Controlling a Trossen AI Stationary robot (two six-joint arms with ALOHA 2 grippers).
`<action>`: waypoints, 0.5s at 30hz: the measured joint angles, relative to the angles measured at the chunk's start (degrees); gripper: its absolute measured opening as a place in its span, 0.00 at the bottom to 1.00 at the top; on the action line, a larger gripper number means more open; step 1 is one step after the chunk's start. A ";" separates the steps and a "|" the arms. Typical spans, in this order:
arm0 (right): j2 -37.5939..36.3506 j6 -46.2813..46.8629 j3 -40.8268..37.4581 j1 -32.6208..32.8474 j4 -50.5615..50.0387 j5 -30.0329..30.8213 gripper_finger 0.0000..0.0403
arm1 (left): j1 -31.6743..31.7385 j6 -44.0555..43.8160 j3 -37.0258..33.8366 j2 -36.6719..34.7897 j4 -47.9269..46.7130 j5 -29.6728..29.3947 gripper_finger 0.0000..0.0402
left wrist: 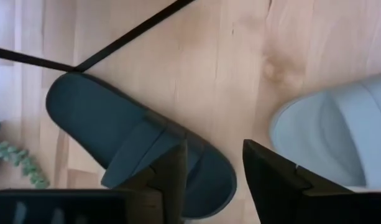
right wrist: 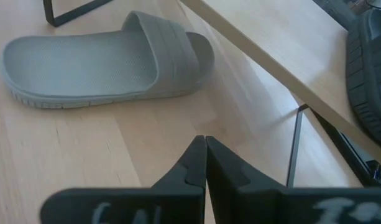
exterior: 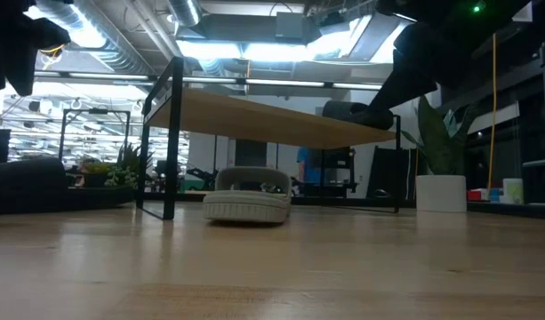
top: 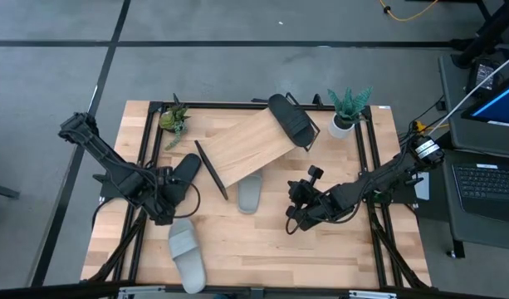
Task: Pick and place slides into the shelf
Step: Put the black slipper on the shelf
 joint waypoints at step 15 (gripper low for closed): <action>0.00 -0.02 0.00 -0.28 -0.07 0.00 0.02 | 0.04 -5.95 -1.26 5.16 -0.98 0.34 0.45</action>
